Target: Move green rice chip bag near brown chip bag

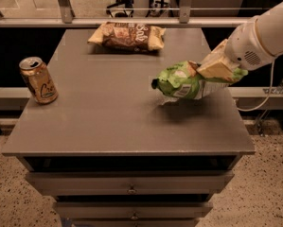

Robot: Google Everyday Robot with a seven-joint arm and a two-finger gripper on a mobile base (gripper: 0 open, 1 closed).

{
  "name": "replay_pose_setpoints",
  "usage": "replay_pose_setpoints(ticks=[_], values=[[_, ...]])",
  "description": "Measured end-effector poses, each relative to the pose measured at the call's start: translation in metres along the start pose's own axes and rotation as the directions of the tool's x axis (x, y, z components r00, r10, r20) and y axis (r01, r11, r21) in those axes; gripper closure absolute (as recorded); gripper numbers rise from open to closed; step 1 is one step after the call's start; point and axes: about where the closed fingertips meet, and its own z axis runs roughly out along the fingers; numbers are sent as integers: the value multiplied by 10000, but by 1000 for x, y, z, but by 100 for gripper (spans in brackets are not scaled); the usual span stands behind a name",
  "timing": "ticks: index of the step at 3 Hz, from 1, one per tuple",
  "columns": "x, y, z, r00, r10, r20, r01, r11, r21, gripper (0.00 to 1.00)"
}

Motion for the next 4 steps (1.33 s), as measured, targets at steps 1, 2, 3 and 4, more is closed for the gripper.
replay_pose_setpoints(ticks=[1,2,3,4], values=[[-15,-46,21,9978,-121,650,83,9982,589,100],[-41,-104,45,9881,-411,1481,209,9905,1356,100],[-61,-152,72,9760,-585,2098,179,9815,1906,100],[-74,-180,103,9633,-548,2628,-5,9786,2059,100]])
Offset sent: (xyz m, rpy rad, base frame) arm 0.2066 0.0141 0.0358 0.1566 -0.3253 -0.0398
